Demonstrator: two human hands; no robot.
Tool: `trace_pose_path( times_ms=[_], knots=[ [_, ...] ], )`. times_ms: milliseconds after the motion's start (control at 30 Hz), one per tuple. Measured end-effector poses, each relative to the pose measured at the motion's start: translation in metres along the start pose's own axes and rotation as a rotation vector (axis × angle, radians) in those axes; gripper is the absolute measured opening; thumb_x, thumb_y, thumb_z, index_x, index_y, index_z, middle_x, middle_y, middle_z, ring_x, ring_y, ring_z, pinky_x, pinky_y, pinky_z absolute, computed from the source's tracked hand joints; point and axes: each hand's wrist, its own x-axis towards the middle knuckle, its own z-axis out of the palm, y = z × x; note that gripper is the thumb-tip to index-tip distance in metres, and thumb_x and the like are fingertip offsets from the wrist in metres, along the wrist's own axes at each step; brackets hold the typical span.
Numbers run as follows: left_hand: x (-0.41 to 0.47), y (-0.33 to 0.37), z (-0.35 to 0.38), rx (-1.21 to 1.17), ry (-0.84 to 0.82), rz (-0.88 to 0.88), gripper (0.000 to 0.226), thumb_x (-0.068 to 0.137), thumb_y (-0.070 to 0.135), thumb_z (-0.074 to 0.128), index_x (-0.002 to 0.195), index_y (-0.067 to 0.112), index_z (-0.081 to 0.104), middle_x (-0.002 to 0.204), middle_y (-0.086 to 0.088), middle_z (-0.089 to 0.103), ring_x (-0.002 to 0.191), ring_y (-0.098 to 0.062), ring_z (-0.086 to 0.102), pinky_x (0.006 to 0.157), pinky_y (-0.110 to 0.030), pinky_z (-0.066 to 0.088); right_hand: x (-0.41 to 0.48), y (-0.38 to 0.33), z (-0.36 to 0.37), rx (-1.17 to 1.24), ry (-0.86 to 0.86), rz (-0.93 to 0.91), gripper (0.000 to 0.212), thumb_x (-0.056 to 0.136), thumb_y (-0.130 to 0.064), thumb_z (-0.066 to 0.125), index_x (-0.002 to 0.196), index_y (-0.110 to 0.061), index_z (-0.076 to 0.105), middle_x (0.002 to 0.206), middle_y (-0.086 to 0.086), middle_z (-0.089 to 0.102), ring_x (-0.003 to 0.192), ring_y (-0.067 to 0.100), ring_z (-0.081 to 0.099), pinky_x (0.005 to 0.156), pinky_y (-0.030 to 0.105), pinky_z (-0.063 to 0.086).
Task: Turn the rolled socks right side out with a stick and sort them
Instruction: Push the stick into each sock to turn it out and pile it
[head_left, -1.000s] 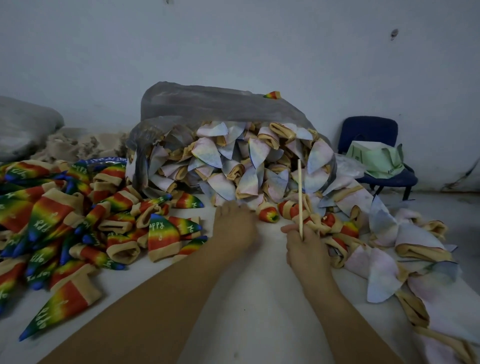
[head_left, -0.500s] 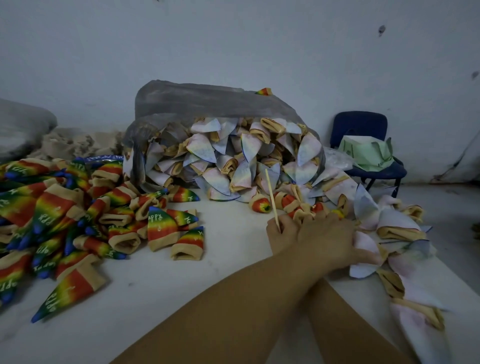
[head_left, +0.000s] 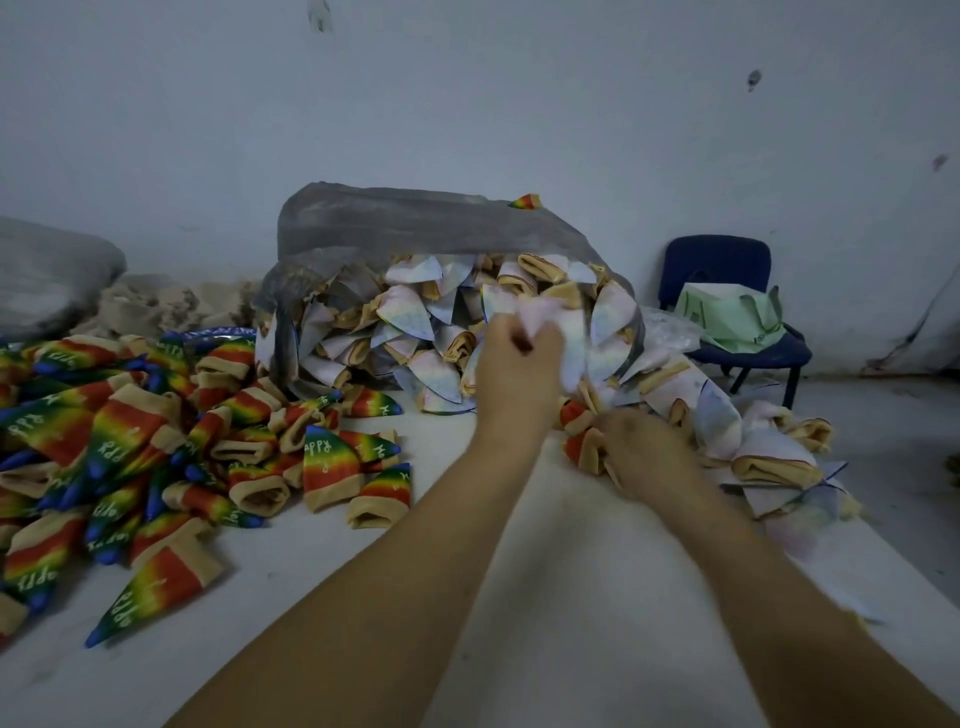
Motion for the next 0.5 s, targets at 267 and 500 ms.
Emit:
trace_pose_path(
  times_ms=[267,500],
  knots=[
    [-0.057,-0.053,0.000,0.138,-0.207,-0.285,0.020,0.096,0.035,0.055,0.092,0.015,0.051,0.078,0.002,0.051,0.071,-0.014,0.051,0.059,-0.027,0.042,-0.026,0.111,-0.048,-0.116,0.569,0.173,0.029,0.095,-0.017,0.037,0.080,-0.001,0.057,0.068,0.018,0.054,0.067,0.037,0.049,0.059,0.036,0.035],
    [-0.079,-0.062,0.012,0.197,-0.325,-0.300,0.016,0.095,0.041,0.053,0.093,0.025,0.049,0.074,0.013,0.048,0.065,-0.003,0.047,0.048,-0.011,0.035,-0.022,0.132,-0.018,0.121,0.434,0.344,0.026,0.097,-0.012,0.036,0.084,0.000,0.055,0.077,0.024,0.057,0.068,0.033,0.049,0.060,0.035,0.036]
  ],
)
